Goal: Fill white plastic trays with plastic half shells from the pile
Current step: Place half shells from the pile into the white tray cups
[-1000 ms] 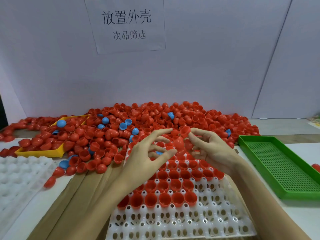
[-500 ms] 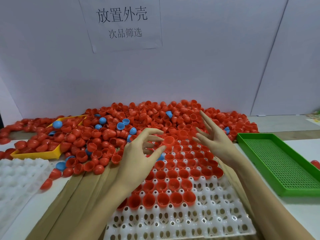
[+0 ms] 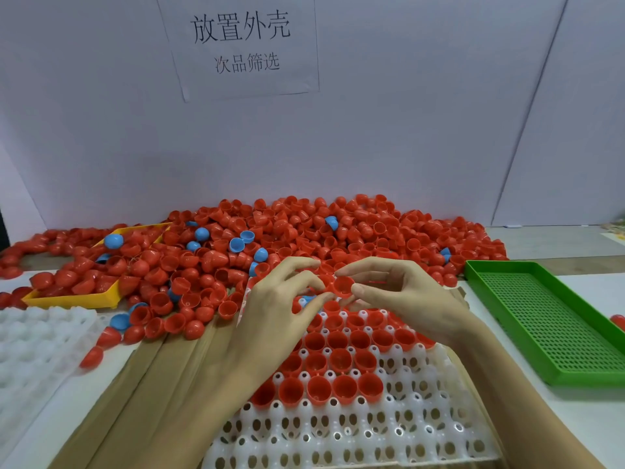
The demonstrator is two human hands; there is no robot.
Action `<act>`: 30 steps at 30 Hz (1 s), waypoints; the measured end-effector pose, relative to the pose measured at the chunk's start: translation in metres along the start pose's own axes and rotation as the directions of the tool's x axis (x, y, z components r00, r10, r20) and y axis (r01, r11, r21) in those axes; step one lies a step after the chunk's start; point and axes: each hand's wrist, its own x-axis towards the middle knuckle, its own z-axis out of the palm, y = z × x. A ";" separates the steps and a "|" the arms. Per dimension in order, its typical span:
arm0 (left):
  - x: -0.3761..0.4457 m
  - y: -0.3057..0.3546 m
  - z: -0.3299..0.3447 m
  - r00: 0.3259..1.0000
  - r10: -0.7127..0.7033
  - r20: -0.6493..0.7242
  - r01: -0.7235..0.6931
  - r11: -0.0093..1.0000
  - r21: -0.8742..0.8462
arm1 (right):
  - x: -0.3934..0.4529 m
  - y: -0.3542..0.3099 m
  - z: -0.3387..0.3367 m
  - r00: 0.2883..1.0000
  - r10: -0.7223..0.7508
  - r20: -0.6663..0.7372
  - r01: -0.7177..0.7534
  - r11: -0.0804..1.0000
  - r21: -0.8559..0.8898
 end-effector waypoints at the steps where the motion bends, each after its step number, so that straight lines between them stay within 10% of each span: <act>1: 0.000 0.001 0.000 1.000 -0.021 0.007 0.021 1.000 -0.017 | 0.000 0.001 0.000 1.000 0.001 -0.006 -0.001 1.000 0.013; 19: -0.001 0.014 -0.004 0.923 -0.231 0.308 0.342 0.861 -0.376 | -0.004 0.007 -0.002 0.984 0.073 0.162 -0.106 0.973 0.203; 30: -0.019 0.052 0.024 0.931 0.001 0.365 0.042 0.993 -0.110 | -0.009 0.015 -0.034 0.980 0.095 -0.175 -0.024 0.929 0.370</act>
